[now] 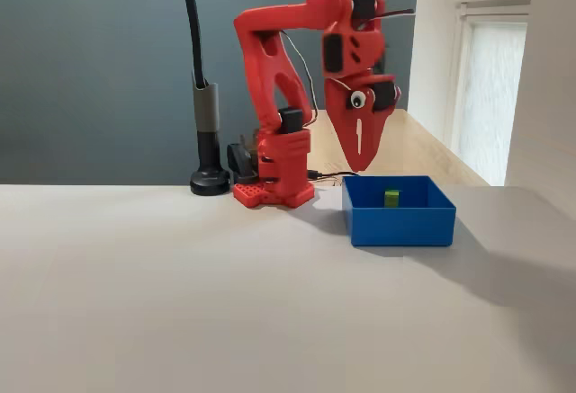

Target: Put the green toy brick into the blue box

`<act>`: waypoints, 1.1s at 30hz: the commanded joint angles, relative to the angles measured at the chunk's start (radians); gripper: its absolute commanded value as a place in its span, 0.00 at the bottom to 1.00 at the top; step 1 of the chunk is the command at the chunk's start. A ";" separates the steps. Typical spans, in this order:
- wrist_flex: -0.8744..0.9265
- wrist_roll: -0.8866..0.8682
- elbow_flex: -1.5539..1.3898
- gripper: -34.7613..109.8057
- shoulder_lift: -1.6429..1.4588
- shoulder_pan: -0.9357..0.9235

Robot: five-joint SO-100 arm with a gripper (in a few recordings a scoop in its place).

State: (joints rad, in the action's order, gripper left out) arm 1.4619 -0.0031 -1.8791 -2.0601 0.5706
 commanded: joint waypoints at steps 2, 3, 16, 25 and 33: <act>0.011 -0.038 0.100 0.24 -0.066 -0.137; 0.011 -0.044 0.101 0.24 -0.067 -0.160; -0.255 -0.005 -0.414 0.24 -0.606 -0.367; -0.305 0.023 -0.842 0.24 -1.042 -0.428; -0.337 0.032 -1.037 0.24 -1.239 -0.456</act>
State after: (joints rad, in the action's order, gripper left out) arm 1.1536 0.0123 -2.8946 -3.2459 0.1120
